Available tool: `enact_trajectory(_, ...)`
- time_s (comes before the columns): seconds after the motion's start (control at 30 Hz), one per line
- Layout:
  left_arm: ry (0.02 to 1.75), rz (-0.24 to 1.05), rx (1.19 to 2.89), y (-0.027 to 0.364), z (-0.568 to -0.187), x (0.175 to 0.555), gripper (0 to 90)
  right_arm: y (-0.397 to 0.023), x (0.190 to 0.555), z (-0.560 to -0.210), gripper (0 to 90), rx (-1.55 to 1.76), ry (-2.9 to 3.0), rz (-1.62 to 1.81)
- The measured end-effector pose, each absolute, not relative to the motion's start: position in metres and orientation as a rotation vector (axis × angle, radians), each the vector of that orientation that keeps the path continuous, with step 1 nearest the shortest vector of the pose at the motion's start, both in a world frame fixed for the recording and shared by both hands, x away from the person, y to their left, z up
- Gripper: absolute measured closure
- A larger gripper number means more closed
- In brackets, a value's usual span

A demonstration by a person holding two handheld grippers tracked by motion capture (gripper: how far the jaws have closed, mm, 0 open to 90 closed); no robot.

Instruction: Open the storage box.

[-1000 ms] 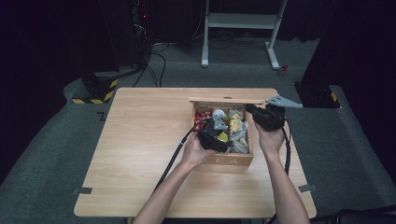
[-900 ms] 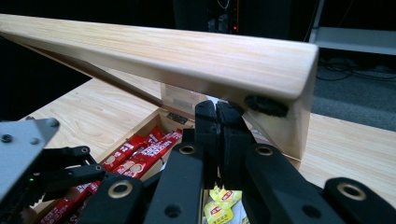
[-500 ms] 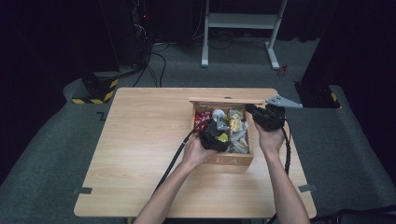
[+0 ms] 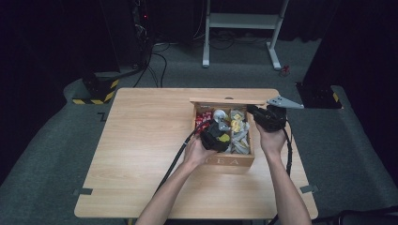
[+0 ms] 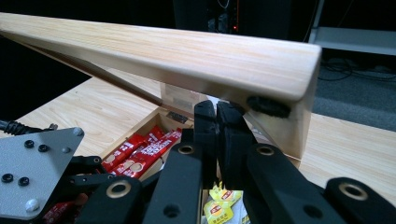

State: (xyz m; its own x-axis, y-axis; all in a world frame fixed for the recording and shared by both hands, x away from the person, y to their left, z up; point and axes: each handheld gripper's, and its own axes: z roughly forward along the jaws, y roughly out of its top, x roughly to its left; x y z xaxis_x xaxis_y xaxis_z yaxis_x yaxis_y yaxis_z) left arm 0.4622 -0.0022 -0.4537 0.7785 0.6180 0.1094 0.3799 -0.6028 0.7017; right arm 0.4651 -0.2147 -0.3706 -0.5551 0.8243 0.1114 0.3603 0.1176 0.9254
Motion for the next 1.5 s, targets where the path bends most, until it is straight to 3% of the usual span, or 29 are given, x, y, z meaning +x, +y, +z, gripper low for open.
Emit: enact_trajectory(1.5, 0.696, 0.418, 2.06, 0.045, -0.416, 0.443, 40.6, -0.214, 0.464, -0.375, 87.1, 1.155, 1.97, 1.428)
